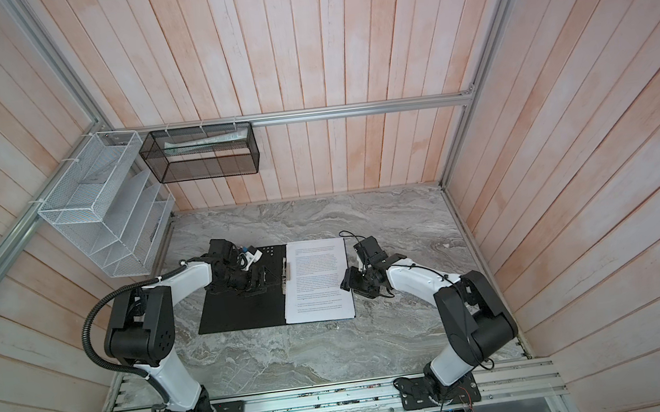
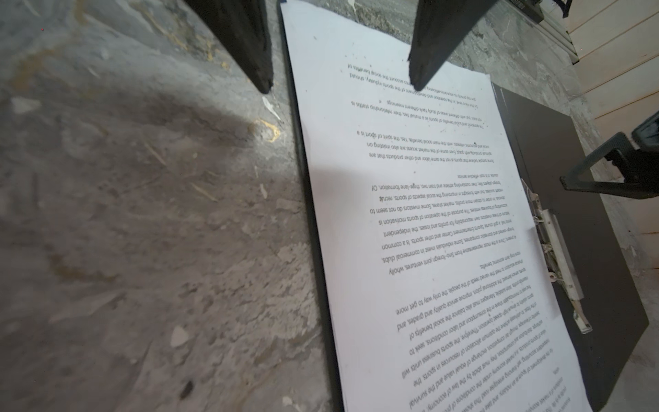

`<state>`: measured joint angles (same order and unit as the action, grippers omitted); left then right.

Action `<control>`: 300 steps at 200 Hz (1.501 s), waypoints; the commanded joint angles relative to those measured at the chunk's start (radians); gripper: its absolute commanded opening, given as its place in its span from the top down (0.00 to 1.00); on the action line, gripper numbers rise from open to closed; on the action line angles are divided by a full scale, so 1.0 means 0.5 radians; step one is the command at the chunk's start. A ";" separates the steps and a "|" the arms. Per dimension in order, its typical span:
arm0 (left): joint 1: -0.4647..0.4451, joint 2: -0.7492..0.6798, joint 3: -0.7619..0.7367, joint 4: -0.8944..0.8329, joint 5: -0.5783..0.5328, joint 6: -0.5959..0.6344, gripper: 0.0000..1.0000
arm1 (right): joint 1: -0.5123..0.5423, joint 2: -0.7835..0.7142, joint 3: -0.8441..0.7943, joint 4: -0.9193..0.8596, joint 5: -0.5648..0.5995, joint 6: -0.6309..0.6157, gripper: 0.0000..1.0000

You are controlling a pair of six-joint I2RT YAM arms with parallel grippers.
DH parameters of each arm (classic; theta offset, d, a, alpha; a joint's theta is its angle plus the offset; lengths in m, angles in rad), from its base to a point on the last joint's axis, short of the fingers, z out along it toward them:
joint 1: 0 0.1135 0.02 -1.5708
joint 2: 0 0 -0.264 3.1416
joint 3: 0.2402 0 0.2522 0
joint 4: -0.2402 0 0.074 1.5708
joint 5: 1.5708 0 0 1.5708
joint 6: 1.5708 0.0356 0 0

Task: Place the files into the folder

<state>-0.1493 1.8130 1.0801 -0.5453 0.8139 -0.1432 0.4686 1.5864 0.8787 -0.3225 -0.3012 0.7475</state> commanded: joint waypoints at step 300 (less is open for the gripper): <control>-0.259 1.366 2.473 -0.432 -0.397 0.401 0.14 | 0.972 0.034 0.304 0.082 0.064 0.011 0.43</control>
<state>-0.2462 2.4542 2.2799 -0.7200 0.6369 0.0158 0.9123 1.5398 1.0119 -0.3248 -0.3336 0.7116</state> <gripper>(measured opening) 0.862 0.574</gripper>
